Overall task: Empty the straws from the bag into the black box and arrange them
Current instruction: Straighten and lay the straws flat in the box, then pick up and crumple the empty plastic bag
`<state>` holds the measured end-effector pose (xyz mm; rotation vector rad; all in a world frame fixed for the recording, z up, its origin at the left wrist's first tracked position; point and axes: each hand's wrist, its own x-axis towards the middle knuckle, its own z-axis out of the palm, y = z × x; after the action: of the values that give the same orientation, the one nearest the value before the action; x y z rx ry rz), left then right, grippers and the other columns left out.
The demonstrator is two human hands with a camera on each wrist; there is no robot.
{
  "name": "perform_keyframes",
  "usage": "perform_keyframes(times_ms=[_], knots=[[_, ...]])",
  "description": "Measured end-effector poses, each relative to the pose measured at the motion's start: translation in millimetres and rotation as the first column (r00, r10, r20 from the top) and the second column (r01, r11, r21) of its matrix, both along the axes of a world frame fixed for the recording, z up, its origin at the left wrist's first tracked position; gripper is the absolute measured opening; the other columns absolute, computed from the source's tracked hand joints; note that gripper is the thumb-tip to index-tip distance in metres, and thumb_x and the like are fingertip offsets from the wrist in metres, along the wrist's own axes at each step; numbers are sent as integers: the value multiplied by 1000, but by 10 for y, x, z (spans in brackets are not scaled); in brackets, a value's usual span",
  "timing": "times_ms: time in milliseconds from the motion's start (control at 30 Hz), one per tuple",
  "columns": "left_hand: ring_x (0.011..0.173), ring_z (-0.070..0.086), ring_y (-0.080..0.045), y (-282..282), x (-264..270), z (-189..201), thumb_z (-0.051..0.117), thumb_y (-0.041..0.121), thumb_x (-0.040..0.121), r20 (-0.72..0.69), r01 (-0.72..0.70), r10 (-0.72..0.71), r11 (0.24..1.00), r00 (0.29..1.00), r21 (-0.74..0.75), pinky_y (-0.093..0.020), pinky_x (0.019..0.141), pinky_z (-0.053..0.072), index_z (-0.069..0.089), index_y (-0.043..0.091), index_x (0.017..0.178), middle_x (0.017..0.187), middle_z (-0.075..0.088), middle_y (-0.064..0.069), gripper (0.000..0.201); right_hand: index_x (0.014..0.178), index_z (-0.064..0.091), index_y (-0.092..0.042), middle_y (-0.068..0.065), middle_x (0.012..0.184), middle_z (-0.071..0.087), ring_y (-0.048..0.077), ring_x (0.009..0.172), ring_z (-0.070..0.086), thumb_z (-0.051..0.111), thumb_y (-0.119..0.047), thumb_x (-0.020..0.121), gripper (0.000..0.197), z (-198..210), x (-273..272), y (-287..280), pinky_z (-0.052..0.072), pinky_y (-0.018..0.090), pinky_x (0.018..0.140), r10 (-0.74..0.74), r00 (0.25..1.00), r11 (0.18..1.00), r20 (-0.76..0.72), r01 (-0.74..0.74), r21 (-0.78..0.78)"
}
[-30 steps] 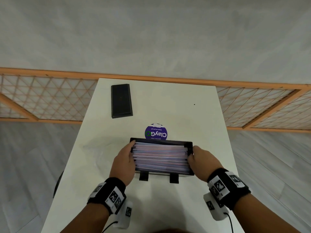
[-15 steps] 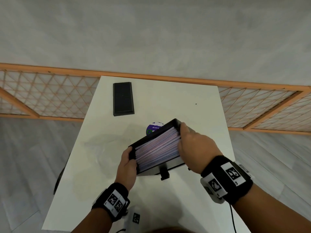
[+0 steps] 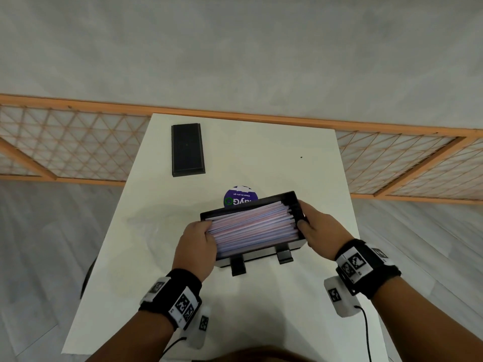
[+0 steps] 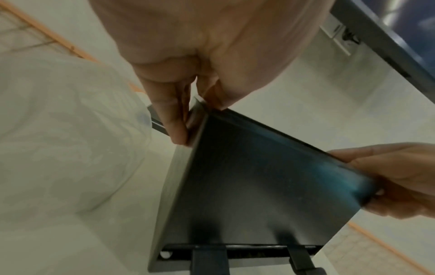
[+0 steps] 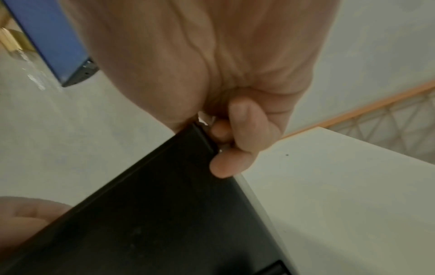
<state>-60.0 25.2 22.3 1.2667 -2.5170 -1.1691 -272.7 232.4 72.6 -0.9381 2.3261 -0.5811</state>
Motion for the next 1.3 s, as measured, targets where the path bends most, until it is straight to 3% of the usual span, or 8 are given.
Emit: perform_keyframes(times_ms=[233,333,433,567,767,933,1067,1300], knots=[[112,60,-27,123,-56,16,48,15,102,70,43,-39,997,997,-59,-33,98,45,65,11,131,127,61,-10,34,150,38,-34,-1,79,65,18,70,63,42,-20,102,50,-254,-90,113,49,33,65,-69,998,996,8,68,58],[113,61,-26,158,-72,20,47,15,103,71,52,-48,997,996,-48,-32,100,45,62,11,137,133,57,-10,37,134,56,-22,-4,83,59,21,79,62,46,-27,101,35,-218,-29,79,46,32,67,-141,978,976,-154,163,142],[111,61,-24,195,-84,27,45,16,104,71,60,-58,998,996,-28,-29,100,45,57,11,143,137,51,-8,41,112,64,-13,3,95,58,26,83,61,51,-27,100,23,-73,137,-15,48,34,72,-214,920,975,-329,220,-19],[111,60,-23,204,-75,35,45,16,104,63,60,-58,998,996,-20,-25,99,43,56,10,144,139,49,-8,41,86,53,-11,3,78,58,22,71,54,45,-23,98,19,-8,250,-284,34,28,56,-182,975,982,-131,186,16],[94,53,-13,234,-79,43,43,13,104,52,97,-96,995,994,-23,-20,90,42,56,11,140,134,47,-6,39,95,51,-8,1,81,55,14,67,52,50,-29,97,21,-162,260,-549,36,25,51,-277,959,925,61,249,287],[90,62,-19,260,-72,-14,40,19,104,57,116,-113,992,992,-55,-31,86,55,55,16,130,135,43,-5,30,85,53,-6,8,88,56,29,84,54,46,-25,98,24,-90,190,-591,38,29,71,-292,955,915,47,265,306],[90,65,-21,287,-93,-4,38,38,108,100,151,-144,986,985,-66,-36,87,58,51,21,131,136,41,-2,32,73,47,-10,10,90,56,26,78,50,44,-21,99,29,-61,146,-633,35,29,69,-339,939,900,58,306,311],[105,64,-24,261,-119,-51,45,37,107,147,168,-155,983,977,-81,-38,97,56,52,24,143,145,39,-3,39,72,47,-10,12,93,57,30,87,54,46,-21,98,28,-55,63,-572,36,29,72,-344,938,894,42,313,321]])
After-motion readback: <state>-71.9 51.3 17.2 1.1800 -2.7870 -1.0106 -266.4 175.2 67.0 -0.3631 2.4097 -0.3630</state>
